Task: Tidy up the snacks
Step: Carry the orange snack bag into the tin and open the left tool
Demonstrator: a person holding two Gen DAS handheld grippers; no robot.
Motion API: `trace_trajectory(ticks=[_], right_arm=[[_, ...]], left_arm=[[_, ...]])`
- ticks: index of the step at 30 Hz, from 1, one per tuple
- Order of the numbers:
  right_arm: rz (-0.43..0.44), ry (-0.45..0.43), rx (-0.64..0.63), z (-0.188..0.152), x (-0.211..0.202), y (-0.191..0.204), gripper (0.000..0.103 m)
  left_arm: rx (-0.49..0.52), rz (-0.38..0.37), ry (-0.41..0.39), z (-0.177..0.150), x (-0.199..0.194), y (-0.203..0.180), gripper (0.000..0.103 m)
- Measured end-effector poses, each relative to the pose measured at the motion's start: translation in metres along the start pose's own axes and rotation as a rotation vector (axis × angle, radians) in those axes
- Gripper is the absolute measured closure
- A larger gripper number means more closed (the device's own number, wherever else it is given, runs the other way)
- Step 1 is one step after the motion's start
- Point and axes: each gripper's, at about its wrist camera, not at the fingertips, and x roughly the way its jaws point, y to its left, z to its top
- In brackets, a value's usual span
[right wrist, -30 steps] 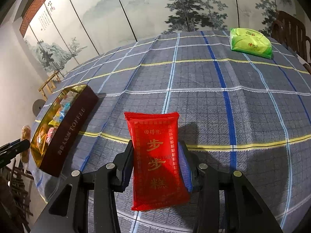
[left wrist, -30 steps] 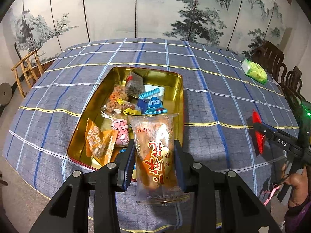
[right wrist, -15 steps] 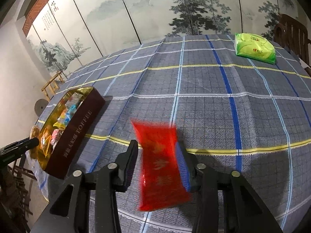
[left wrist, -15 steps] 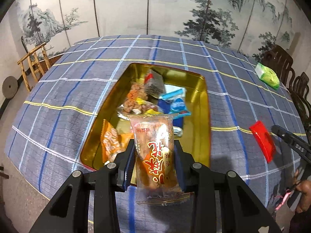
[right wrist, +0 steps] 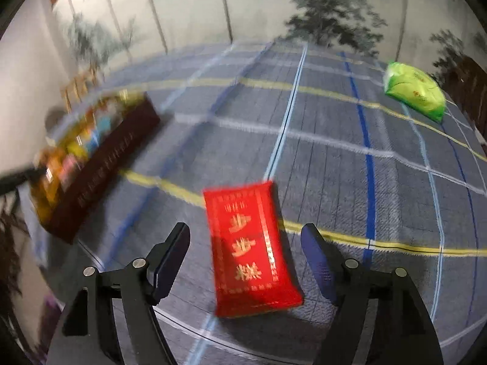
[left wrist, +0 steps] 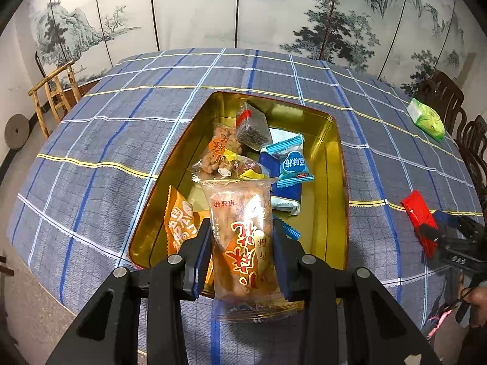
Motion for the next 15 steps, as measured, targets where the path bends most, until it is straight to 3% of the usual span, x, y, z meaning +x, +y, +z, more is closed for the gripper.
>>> trace_trajectory(ticks=[2,4,8,15], right_arm=[[-0.009,0.031,-0.019,-0.003,0.008,0.000,0.032],[-0.054,0.014,-0.088,-0.005,0.008,0.006,0.054],[-0.035,0.023,-0.115,-0.005,0.004,0.004,0.058],[0.084,-0.058,0.014,-0.012,-0.023,-0.005,0.058]], left_arm=[[-0.001,-0.001,0.000,0.000,0.000,0.000,0.070],[-0.004,-0.007,0.003,0.000,0.001,0.001,0.070],[-0.007,-0.012,0.010,0.003,0.005,0.004,0.070],[0.000,-0.043,0.016,0.006,0.008,0.006,0.070]])
